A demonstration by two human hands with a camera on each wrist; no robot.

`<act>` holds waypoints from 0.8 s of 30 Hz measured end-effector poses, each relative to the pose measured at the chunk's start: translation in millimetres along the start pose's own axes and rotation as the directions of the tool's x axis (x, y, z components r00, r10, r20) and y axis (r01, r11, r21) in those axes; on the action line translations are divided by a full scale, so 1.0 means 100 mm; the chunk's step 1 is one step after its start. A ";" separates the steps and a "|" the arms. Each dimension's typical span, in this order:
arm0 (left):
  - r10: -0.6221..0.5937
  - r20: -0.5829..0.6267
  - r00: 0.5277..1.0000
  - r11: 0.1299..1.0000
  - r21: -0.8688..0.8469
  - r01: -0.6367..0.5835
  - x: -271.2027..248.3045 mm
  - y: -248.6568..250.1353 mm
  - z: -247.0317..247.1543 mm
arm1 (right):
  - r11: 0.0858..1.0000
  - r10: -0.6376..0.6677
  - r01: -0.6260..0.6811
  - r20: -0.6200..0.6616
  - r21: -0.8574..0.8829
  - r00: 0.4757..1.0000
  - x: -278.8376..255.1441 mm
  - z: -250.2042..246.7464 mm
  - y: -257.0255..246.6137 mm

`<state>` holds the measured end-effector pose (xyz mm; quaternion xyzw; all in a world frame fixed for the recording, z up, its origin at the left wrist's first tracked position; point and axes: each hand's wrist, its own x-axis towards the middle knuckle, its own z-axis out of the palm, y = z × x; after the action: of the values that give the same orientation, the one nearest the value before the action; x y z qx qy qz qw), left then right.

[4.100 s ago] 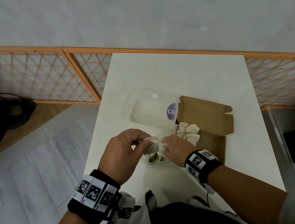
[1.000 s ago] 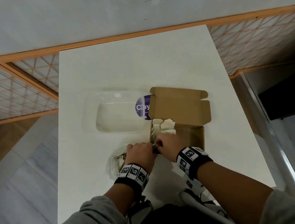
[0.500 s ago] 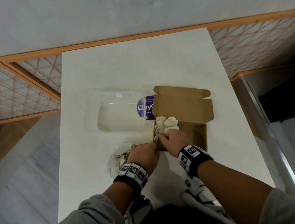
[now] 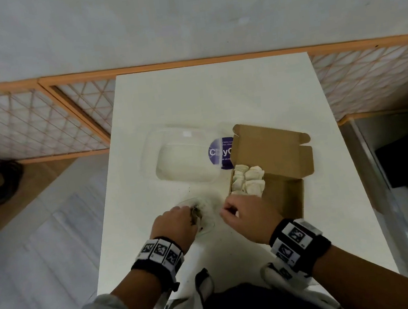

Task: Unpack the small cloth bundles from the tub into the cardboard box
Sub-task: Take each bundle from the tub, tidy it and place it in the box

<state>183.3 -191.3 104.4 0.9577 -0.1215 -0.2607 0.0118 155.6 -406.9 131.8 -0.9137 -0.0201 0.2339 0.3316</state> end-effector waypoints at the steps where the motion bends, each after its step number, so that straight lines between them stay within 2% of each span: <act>1: -0.009 -0.001 1.000 1.000 -0.009 0.009 0.01 0.00 0.03 | 1.000 -0.020 0.020 0.019 -0.008 1.000 0.01 0.03 -0.05; 7: 0.011 0.010 1.000 0.999 -0.036 -0.010 0.06 -0.01 0.13 | 0.998 -0.048 0.051 0.064 -0.034 0.997 0.06 0.12 -0.24; 9: -0.004 0.006 1.000 0.994 -0.113 0.005 0.04 -0.03 0.15 | 0.998 -0.048 0.051 0.069 -0.040 0.996 0.07 0.13 -0.24; 11: -0.033 0.004 0.999 0.964 -0.262 0.033 0.00 -0.06 0.13 | 0.998 -0.045 0.048 0.064 -0.034 0.997 0.08 0.12 -0.23; 14: -0.071 -0.004 0.997 0.865 -0.498 0.060 -0.10 -0.12 -0.01 | 0.999 -0.043 0.042 0.030 0.010 0.999 0.07 0.09 -0.20; 17: -0.085 -0.029 0.996 0.691 -0.722 0.037 -0.26 -0.18 -0.22 | 0.998 -0.061 0.061 -0.026 0.028 0.998 0.06 0.03 -0.20; 21: -0.088 -0.045 0.995 0.488 -0.873 0.004 -0.36 -0.25 -0.36 | 0.991 -0.100 0.105 -0.065 0.078 0.993 0.08 -0.02 -0.23; 23: -0.124 -0.040 0.991 0.490 -0.871 0.026 -0.32 -0.28 -0.34 | 0.989 -0.115 0.121 -0.069 0.086 0.991 0.09 -0.02 -0.25; 24: -0.140 -0.036 0.989 0.543 -0.838 0.046 -0.29 -0.27 -0.32 | 0.988 -0.117 0.123 -0.062 0.090 0.991 0.09 -0.02 -0.26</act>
<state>181.6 -159.3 143.6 0.8537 0.0688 -0.2395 0.4572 167.7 -386.3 145.3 -0.9006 -0.0548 0.1883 0.3878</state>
